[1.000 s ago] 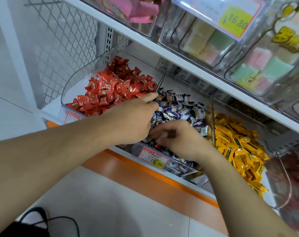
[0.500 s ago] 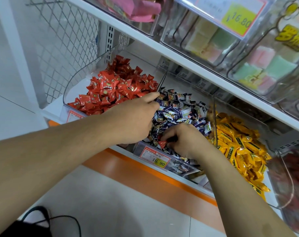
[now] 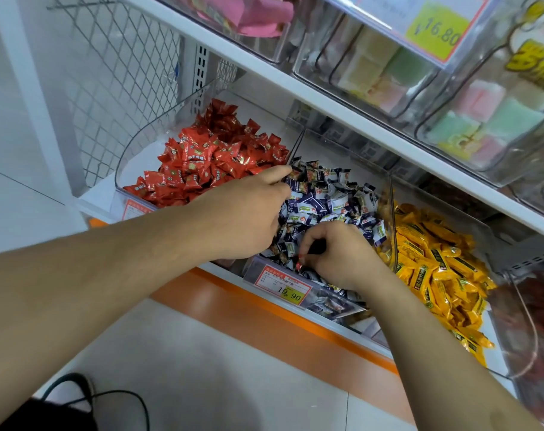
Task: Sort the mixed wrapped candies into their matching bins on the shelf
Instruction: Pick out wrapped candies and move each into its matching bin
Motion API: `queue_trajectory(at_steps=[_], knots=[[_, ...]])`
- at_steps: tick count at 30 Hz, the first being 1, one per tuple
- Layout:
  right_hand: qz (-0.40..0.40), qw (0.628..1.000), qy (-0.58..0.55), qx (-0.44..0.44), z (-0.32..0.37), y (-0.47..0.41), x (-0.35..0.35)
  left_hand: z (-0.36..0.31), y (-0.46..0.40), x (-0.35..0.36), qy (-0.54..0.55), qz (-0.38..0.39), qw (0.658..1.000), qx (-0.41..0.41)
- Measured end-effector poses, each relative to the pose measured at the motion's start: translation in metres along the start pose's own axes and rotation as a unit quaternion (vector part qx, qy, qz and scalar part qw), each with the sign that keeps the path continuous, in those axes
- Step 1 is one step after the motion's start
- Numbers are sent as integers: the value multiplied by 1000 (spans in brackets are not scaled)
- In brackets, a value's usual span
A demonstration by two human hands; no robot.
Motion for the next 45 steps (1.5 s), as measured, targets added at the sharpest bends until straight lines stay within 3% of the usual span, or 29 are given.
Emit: queue_trajectory(at_steps=[6, 9, 13, 19, 25, 28, 31, 36, 40, 45], knots=[[-91, 969, -229, 17, 9, 10, -24, 4, -3, 0, 14, -26, 999, 28], [-126, 952, -279, 30, 15, 16, -34, 2, -3, -3, -8, -39, 998, 51], [-168, 929, -328, 29, 23, 22, -43, -9, 4, -10, 43, -55, 996, 61], [-210, 863, -459, 25, 38, 21, -39, -14, 12, -19, 193, -74, 978, -7], [-200, 832, -516, 37, 48, 20, -41, -3, 14, -42, 151, -127, 979, -41], [-199, 853, -480, 42, 39, 22, -46, 14, 11, -59, 123, -175, 972, -99], [-151, 914, -375, 38, 27, 25, -40, 32, 9, -60, 72, -190, 969, -140], [12, 992, -126, 1, 23, 20, -14, 4, 12, -35, 54, -92, 994, 13], [26, 996, 83, 13, 10, 15, -13, -3, 11, -12, -11, -37, 997, 74], [51, 991, 119, 44, 8, 11, -11, 2, 6, -5, -25, -22, 997, 73]])
Point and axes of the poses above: each hand's wrist, its own y-axis away from the middle knuckle, its own x-axis out of the palm, z = x × y, the point moved 2 cm from there along -y, towards the middle knuckle, and after that the axes turned 12 degrees about -x, right-handed, at the moved point
